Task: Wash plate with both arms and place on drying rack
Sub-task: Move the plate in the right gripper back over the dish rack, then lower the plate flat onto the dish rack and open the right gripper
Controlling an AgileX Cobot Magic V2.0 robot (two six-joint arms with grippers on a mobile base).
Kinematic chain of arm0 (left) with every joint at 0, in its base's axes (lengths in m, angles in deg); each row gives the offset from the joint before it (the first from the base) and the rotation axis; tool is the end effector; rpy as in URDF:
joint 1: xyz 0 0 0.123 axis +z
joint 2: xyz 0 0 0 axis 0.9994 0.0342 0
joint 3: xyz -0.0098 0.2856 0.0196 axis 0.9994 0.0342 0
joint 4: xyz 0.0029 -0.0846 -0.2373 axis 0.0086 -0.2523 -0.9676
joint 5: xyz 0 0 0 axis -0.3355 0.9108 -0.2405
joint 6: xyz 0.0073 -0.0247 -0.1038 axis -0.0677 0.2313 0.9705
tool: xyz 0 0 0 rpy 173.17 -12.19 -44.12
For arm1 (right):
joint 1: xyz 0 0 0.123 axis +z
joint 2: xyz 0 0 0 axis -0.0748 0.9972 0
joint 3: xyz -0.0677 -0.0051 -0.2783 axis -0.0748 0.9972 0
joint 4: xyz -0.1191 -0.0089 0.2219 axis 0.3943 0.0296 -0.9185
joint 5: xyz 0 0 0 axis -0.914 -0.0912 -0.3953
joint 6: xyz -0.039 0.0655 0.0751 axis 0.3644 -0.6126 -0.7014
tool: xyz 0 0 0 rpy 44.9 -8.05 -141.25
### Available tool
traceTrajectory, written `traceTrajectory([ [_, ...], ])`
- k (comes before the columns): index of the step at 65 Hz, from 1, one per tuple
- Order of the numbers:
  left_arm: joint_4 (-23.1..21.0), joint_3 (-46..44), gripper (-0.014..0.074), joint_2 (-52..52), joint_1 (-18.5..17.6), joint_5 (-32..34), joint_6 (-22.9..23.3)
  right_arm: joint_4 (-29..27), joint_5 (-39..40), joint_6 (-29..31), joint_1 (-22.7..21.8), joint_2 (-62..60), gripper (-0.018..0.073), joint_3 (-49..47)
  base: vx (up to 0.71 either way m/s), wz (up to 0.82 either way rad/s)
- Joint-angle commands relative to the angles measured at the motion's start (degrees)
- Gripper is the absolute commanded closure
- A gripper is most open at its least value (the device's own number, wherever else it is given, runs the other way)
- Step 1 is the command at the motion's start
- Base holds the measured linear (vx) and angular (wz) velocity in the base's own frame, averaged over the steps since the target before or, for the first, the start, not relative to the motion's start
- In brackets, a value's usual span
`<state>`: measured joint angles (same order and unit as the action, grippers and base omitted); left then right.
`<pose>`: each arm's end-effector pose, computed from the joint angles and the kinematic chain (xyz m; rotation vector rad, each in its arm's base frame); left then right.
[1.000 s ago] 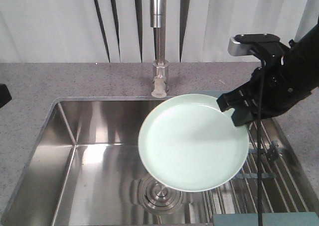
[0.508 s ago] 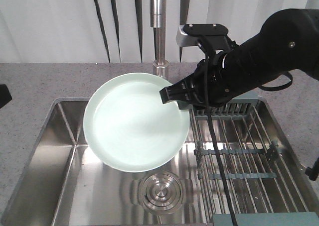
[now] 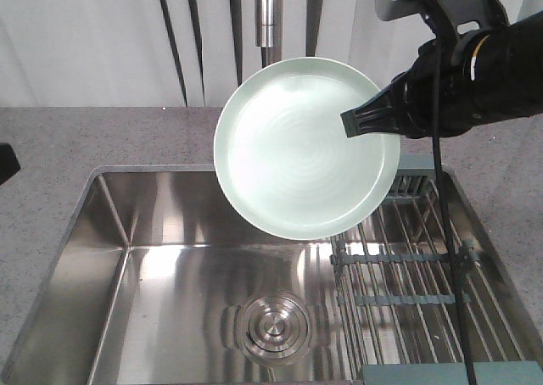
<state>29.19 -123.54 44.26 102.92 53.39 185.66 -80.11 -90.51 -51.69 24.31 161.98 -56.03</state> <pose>0.1442 -0.0445 0.3640 0.2062 1.7169 -0.7071 0.2712 0.1337 0.3897 -0.4920 2.2690 0.1284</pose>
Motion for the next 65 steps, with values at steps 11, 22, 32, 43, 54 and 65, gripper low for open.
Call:
traceTrajectory([
  [11, 1.97, -1.4, 0.0603, -0.24, 0.03, -0.84, 0.48, 2.42, 8.51, -0.71, -0.17, -1.86, 0.0563, 5.51, 0.0, 0.0],
  [22, 1.97, -1.4, 0.0603, -0.24, 0.03, -0.84, 0.48, 4.93, 10.88, -2.56, -0.22, -1.86, 0.0563, 6.76, 0.0, 0.0],
  [32, 1.97, -1.4, 0.0603, -0.24, 0.03, -0.77, 0.48, 16.4, 10.07, -11.33, -1.43, -1.86, 0.0563, 6.76, 0.0, 0.0],
  [43, 1.97, -1.4, 0.0603, -0.24, 0.03, -0.77, 0.48, 17.9, 8.99, -13.91, -10.1, -1.79, 0.0563, 6.76, 0.0, 0.0],
  [54, 1.97, -1.4, 0.0603, -0.24, 0.03, -0.77, 0.48, 13.38, 7.45, -8.38, -18.81, 0.2, 0.0563, 6.81, 0.0, 0.0],
  [65, 1.97, -1.4, 0.0603, -0.24, 0.03, -0.77, 0.48, 12.88, 5.98, -5.45, -23.01, 5.37, 0.0563, 6.81, 0.0, 0.0],
])
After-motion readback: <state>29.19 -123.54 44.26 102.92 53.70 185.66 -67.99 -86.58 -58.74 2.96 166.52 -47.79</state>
